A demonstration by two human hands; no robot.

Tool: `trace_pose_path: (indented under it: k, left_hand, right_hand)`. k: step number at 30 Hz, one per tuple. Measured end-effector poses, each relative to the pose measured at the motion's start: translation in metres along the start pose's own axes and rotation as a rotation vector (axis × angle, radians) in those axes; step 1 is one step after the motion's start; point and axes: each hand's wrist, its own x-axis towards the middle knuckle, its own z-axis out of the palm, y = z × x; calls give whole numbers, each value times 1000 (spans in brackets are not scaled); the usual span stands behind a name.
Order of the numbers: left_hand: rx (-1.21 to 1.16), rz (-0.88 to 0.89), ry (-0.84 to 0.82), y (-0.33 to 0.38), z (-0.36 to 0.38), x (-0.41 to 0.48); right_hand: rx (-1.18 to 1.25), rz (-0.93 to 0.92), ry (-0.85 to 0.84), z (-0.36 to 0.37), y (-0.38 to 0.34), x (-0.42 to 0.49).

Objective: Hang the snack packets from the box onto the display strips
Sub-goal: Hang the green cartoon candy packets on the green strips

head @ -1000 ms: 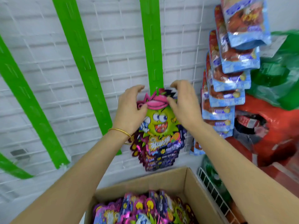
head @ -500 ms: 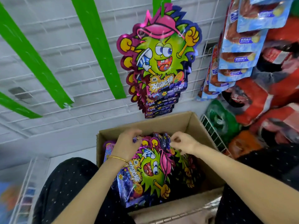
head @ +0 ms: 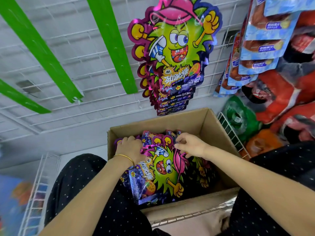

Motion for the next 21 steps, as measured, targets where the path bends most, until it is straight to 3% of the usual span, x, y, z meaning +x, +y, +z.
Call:
trace_pose_path:
  k: [6,13,19,21]
  left_hand:
    - [-99,2,-11,5,3,4]
    - [-702,95,34,8,-7,-3]
    - [-954,77,159,1,-30,-7]
    - [-1045,88,193,1,-37,-10]
  right_hand:
    - [82,68,-2,-3,5,-1]
    - [140,113,60,-13,8,2]
    - [298,260,69,-22,18,3]
    - [451,327,30,-21,21,4]
